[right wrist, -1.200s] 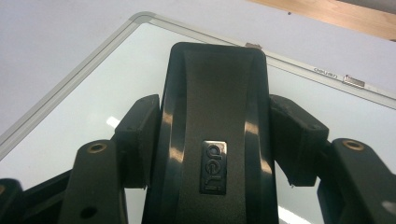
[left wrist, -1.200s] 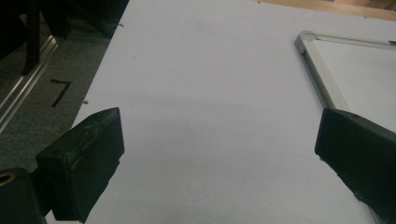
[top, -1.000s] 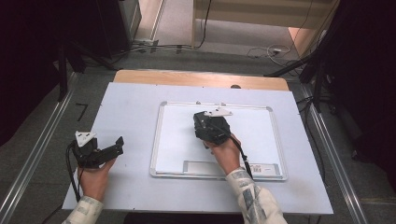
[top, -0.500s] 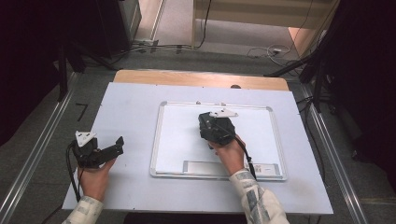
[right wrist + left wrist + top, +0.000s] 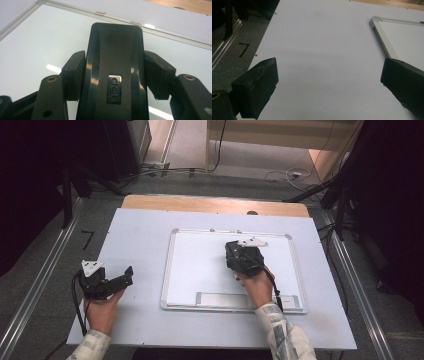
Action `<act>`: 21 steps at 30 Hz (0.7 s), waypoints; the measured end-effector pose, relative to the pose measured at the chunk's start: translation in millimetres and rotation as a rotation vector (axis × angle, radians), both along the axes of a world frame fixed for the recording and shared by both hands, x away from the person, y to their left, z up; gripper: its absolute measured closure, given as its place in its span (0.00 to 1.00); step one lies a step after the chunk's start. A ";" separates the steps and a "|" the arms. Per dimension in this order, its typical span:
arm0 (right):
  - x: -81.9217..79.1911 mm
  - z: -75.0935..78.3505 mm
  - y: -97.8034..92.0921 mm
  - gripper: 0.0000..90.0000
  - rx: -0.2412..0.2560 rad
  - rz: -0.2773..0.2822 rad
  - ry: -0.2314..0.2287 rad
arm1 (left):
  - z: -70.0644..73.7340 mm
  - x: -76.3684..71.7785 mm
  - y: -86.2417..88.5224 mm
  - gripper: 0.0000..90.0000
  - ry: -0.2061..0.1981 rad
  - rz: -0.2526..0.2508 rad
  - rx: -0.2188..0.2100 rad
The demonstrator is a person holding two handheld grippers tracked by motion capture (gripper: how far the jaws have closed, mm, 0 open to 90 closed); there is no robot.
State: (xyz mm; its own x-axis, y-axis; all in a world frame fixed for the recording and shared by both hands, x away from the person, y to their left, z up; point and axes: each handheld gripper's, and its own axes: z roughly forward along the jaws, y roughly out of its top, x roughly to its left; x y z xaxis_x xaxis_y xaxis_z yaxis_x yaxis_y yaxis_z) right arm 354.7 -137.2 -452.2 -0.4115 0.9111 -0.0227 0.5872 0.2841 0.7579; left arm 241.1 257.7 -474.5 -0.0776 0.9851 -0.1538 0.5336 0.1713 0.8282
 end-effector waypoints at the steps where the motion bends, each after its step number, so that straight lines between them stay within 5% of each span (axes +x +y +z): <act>1: -0.1 0.2 -1.8 0.40 0.001 -0.006 0.001 | 0.0 0.0 -0.1 0.02 -0.001 0.000 -0.001; 21: -12.6 -4.5 -48.6 0.40 -0.018 -0.088 0.008 | 0.5 0.0 -1.3 0.02 -0.003 -0.002 0.001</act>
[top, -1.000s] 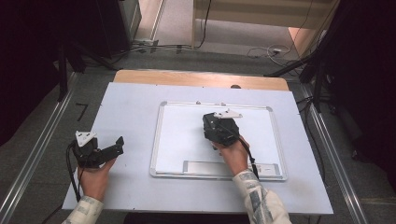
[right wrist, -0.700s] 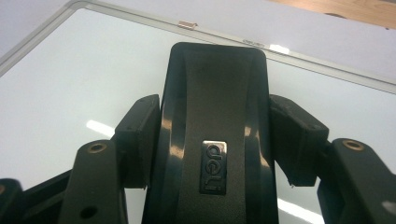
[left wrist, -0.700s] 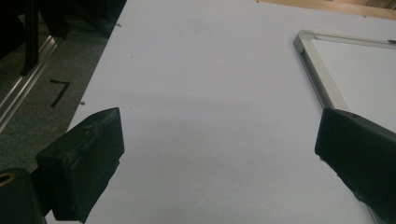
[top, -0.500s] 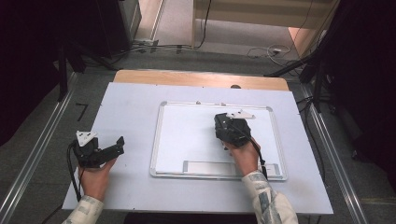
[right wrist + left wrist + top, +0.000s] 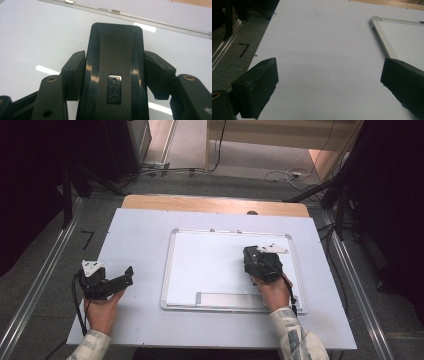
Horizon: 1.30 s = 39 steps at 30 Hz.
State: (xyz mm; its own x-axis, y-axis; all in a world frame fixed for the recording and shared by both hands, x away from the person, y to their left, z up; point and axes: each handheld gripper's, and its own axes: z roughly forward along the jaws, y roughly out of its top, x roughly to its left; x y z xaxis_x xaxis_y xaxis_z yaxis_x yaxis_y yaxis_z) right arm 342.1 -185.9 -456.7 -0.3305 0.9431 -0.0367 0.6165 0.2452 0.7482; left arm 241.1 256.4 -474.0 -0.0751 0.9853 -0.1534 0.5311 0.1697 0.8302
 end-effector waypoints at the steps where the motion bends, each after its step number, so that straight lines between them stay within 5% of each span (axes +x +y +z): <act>1: -0.5 -0.9 -3.0 0.40 -0.001 -0.004 -0.001 | 0.1 0.0 -0.2 0.02 -0.002 0.001 0.001; 18: -9.8 -5.2 -24.0 0.40 -0.011 -0.049 -0.002 | 1.2 -1.9 2.0 0.02 -0.006 0.002 -0.005; 39: -24.9 -2.6 -83.6 0.40 0.009 -0.181 -0.011 | 1.2 -0.5 -1.9 0.02 -0.003 -0.004 0.002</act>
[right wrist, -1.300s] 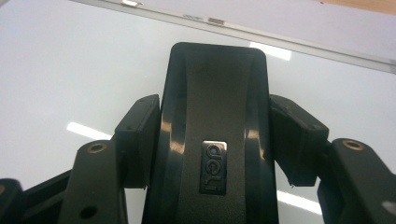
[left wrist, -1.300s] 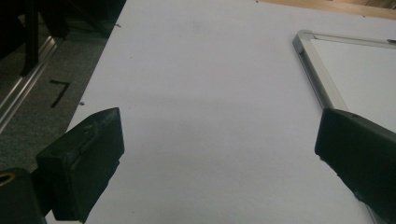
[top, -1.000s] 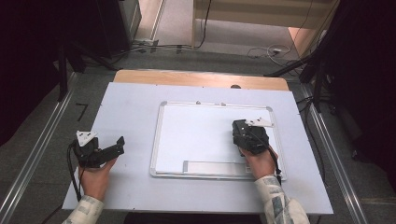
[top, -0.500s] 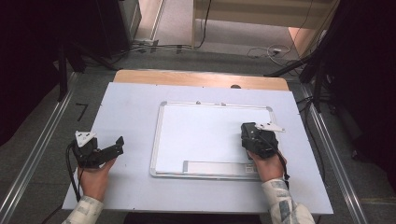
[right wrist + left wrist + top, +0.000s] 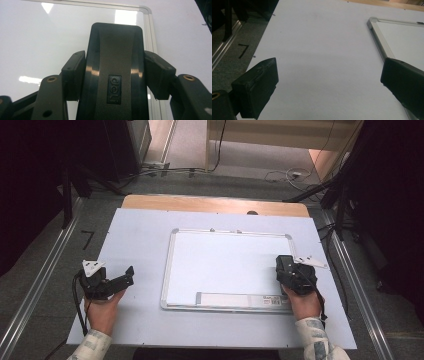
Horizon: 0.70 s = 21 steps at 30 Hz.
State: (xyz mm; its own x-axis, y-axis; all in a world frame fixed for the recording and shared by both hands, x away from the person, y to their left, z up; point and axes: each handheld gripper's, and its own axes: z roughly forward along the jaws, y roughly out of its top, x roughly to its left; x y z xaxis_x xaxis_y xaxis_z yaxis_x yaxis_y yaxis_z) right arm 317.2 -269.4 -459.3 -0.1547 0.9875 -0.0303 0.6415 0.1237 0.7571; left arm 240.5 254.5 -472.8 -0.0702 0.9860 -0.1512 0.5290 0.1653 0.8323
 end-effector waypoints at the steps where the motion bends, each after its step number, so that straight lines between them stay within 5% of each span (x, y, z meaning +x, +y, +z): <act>1: 0.5 -0.7 -0.6 0.40 0.000 -0.003 0.003 | -0.2 0.1 0.3 0.02 0.000 0.000 -0.001; 17: 19.8 -26.1 -1.9 0.40 -0.039 -0.041 0.083 | 0.0 -1.4 2.0 0.02 0.000 0.003 -0.006; 21: 19.3 -26.4 -4.0 0.32 -0.019 -0.051 0.095 | -0.8 -0.9 2.9 0.02 0.003 0.003 -0.005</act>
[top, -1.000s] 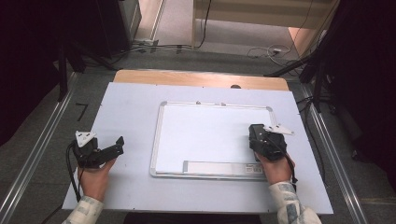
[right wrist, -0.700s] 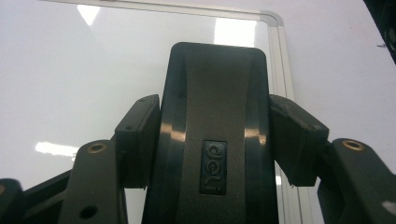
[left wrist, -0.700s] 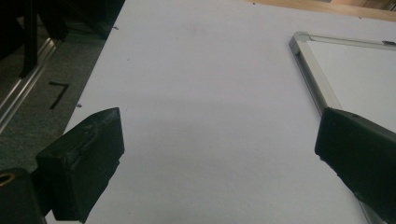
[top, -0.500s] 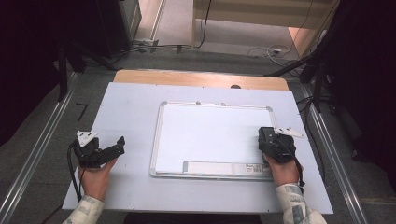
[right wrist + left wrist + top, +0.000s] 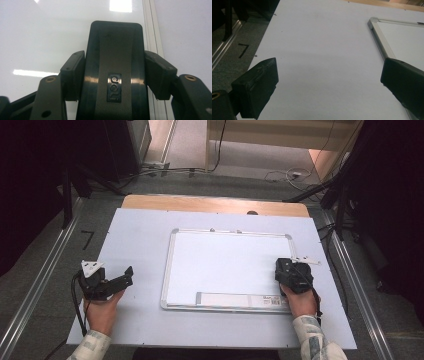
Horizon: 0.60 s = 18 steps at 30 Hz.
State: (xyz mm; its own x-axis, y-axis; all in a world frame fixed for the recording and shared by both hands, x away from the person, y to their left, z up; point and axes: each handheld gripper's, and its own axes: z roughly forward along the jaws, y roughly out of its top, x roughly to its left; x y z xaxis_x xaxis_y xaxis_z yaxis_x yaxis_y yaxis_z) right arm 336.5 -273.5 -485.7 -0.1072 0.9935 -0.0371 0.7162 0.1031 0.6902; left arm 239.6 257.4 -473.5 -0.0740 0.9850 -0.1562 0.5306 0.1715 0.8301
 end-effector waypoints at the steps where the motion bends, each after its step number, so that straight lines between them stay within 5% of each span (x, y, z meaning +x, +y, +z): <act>1: -0.1 0.3 -0.2 0.29 -0.001 0.001 -0.001 | 0.1 0.0 0.0 0.02 0.000 0.000 0.000; 18: -29.9 27.7 -26.0 0.24 0.068 0.025 -0.113 | 0.9 -0.8 0.8 0.02 -0.005 0.004 -0.003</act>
State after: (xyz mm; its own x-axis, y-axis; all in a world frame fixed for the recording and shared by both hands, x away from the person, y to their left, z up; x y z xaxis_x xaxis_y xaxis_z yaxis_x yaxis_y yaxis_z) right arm 306.6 -299.4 -458.0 -0.1306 0.9913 0.0172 0.6315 0.0698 0.7722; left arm 238.8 258.2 -472.7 -0.0775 0.9841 -0.1598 0.5254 0.1765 0.8324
